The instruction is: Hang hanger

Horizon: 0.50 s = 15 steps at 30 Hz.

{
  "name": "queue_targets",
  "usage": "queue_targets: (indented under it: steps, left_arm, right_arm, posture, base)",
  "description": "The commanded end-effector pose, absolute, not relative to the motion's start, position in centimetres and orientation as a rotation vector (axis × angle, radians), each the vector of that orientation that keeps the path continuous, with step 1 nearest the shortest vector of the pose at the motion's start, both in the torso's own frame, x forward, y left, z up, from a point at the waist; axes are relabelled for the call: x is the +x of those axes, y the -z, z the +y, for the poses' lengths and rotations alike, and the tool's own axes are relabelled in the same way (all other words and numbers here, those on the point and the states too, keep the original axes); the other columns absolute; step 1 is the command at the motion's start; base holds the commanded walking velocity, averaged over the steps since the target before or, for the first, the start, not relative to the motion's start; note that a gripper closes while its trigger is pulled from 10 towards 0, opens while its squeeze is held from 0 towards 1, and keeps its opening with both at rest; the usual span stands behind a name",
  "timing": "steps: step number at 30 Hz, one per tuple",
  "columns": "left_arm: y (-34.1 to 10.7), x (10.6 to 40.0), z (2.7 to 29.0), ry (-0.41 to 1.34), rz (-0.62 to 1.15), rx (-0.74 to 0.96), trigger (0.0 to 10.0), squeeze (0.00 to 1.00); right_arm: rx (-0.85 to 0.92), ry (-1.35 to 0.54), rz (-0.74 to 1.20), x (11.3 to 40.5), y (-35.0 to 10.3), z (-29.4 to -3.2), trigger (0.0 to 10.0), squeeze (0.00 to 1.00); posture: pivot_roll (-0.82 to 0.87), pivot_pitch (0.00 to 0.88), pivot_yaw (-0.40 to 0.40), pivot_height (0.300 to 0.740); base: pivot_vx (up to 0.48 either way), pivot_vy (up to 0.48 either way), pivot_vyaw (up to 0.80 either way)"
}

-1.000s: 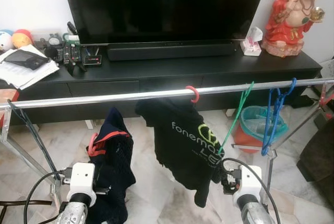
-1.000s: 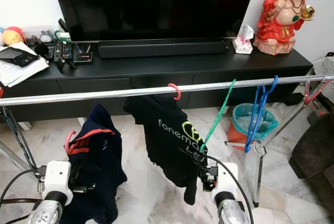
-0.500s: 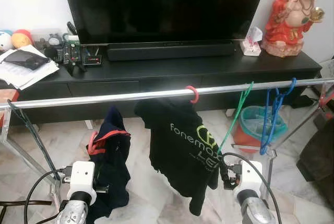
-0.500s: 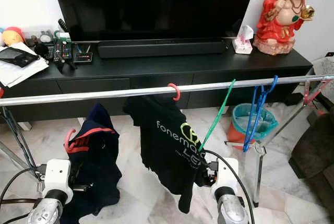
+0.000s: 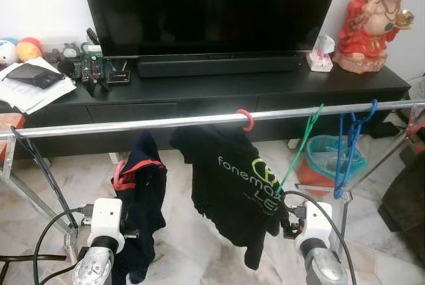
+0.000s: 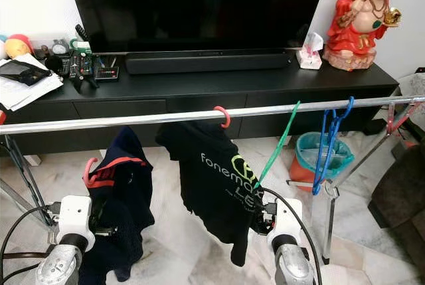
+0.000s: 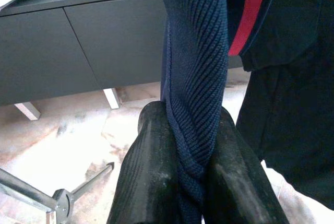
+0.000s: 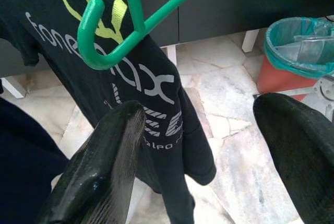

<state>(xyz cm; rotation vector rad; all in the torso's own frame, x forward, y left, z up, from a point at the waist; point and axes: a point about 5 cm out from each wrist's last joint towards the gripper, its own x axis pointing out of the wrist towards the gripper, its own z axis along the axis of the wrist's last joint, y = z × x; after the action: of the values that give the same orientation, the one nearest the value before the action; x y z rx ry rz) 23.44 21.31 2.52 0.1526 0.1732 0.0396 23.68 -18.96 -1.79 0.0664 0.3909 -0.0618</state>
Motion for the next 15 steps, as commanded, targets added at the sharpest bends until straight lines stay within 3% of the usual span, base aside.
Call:
queue_targets:
  steps: [1, 7, 15]
  left_arm:
    - [-3.34, 24.05, 21.18, -0.045, 0.131, 0.138, 10.0, 0.00]
    - [-3.36, 24.25, 20.94, -0.036, 0.131, 0.132, 10.0, 0.00]
    - [-3.56, 24.29, 20.83, -0.034, 0.126, 0.128, 10.0, 0.00]
  right_arm:
    - [0.065, 0.066, 0.390, 23.84, 1.74, -19.14, 10.0, 0.00]
    - [0.071, 0.075, 0.389, 23.85, 1.82, -19.31, 10.0, 0.00]
    - [0.068, 0.082, 0.389, 23.92, 1.82, -19.63, 10.0, 0.00]
  posture:
    - [0.17, 0.000, -0.057, 0.736]
    - [0.17, 0.000, -0.060, 0.736]
    - [0.16, 0.000, -0.058, 0.736]
  base:
    - [0.000, 0.000, 0.00]
    - [0.000, 0.000, 0.00]
    - [-0.268, 0.000, 0.00]
